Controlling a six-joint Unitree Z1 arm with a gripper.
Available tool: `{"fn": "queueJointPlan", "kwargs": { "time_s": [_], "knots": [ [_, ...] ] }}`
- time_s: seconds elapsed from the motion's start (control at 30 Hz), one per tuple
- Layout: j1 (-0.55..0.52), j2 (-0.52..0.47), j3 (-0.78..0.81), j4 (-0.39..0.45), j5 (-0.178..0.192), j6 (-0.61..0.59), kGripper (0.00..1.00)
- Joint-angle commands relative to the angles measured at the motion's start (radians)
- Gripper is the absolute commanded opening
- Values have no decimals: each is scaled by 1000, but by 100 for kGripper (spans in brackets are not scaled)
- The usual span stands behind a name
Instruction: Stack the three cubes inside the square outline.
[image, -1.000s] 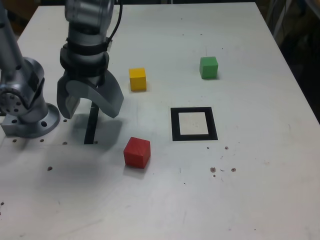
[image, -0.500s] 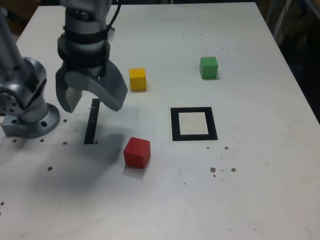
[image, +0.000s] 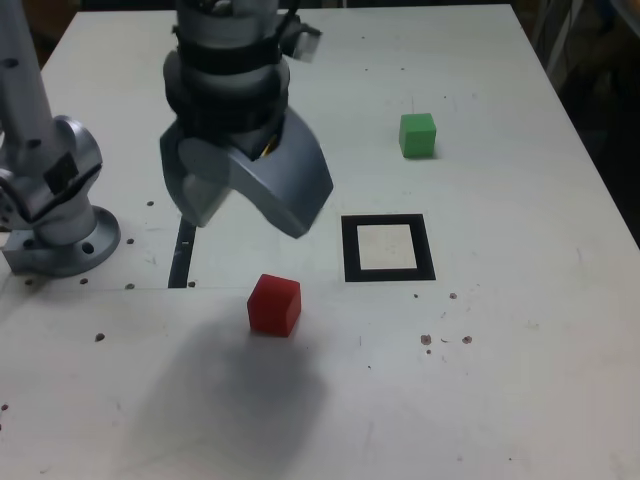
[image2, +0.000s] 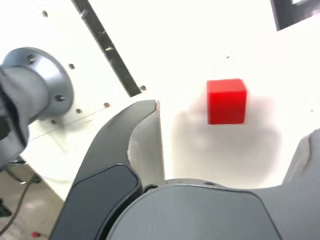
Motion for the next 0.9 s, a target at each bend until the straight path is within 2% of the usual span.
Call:
{"fn": "queueJointPlan", "kwargs": {
  "time_s": [0.0,0.2,0.4,0.63,0.7,0.87],
  "knots": [
    [0,33,0,-9,-7,12,95],
    [3,154,-10,-56,-26,51,95],
    [15,226,3,-86,-37,95,95],
    [42,288,70,-179,-117,139,93],
    [46,291,81,-201,-121,142,91],
    [49,287,82,-219,-114,143,79]
  ]
}}
